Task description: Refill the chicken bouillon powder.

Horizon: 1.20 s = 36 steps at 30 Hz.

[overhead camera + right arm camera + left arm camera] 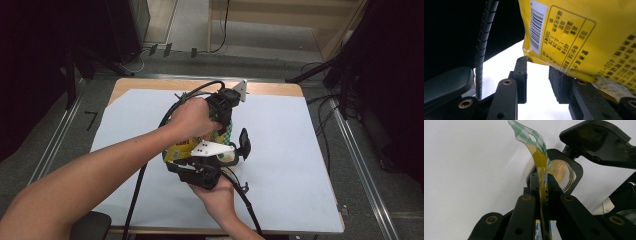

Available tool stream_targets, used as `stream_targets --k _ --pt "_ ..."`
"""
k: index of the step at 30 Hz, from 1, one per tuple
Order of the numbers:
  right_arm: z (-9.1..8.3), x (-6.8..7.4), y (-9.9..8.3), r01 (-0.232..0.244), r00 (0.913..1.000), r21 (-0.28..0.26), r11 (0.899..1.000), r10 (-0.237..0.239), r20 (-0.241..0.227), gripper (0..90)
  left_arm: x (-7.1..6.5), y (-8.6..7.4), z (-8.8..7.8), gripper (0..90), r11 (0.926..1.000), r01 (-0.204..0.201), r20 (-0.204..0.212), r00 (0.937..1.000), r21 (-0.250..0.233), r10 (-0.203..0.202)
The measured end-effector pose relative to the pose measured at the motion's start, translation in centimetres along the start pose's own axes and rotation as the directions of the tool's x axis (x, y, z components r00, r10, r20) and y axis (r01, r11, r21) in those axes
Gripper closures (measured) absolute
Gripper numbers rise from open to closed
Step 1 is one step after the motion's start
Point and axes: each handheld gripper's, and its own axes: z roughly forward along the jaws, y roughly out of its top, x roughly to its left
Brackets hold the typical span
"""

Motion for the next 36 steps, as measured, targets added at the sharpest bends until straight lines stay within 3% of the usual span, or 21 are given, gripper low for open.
stream_targets --k 36 --pt "-0.62 -0.16 0.12 0.01 0.9999 0.005 1.0 -0.01 -0.011 69.3 0.52 0.31 0.07 87.1 0.9997 0.022 0.017 0.9996 0.005 -0.022"
